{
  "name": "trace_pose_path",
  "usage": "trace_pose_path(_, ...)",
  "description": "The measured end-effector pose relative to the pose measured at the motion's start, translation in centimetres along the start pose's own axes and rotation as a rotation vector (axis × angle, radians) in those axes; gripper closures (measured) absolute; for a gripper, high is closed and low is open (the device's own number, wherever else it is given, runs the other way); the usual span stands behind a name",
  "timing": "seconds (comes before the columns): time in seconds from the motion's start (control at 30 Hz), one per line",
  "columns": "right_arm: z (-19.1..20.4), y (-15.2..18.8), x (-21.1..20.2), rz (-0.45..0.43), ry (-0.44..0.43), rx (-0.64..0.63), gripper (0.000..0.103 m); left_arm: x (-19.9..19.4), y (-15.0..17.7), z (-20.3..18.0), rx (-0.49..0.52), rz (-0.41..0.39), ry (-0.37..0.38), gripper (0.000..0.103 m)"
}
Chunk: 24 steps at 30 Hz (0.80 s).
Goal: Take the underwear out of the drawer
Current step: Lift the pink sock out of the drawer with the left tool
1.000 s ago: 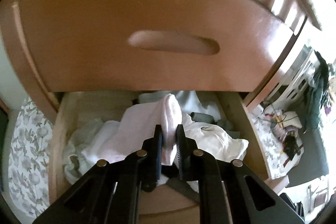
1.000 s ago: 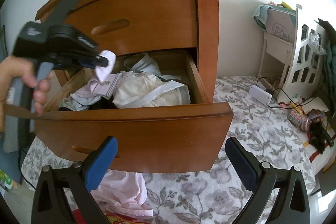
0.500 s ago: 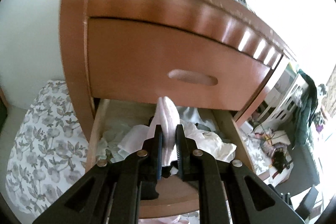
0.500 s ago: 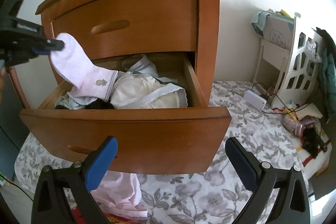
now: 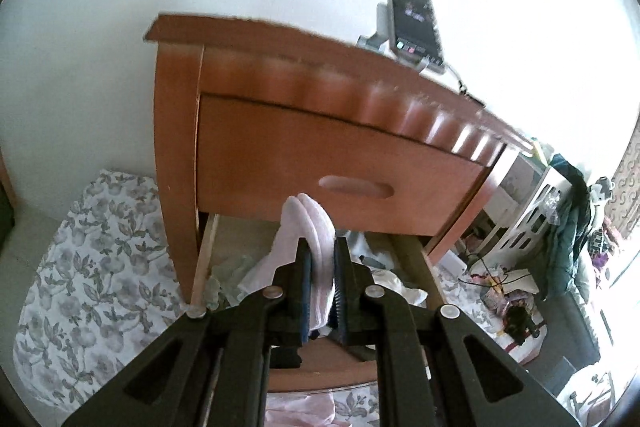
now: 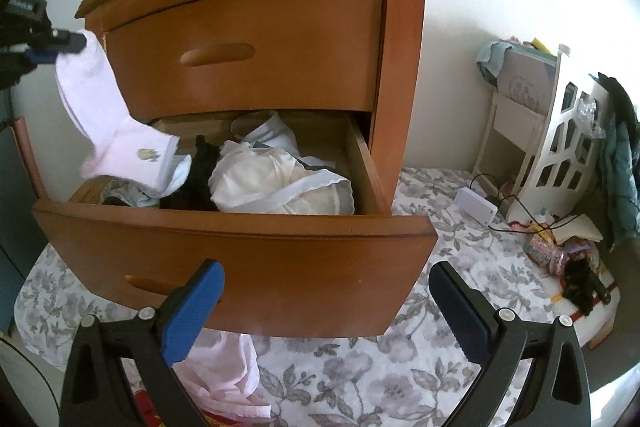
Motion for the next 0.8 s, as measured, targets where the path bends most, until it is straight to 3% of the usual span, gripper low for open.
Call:
trace_pose_path(0.4,0.3,-0.3,-0.9,-0.048,0.015,-0.024,0.0,-6.0,-1.4,0.3,-0.033,-0.079,0.022,0.093)
trace_pose_path(0.8,0.3,-0.4,-1.3,-0.068,0.026,-0.022,0.0,-11.7,-2.0,-1.6,0.024,-0.162,0.075,0.093)
Point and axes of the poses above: each gripper's, at about its wrist camera, not at the fingertips, and x roughly the way its jaws point, z to its left, y to its underside, the point moved 5 cm from there along x, roughly the way its jaws point, and after that the axes turned 15 degrees about -y, right-handed, at the moved point
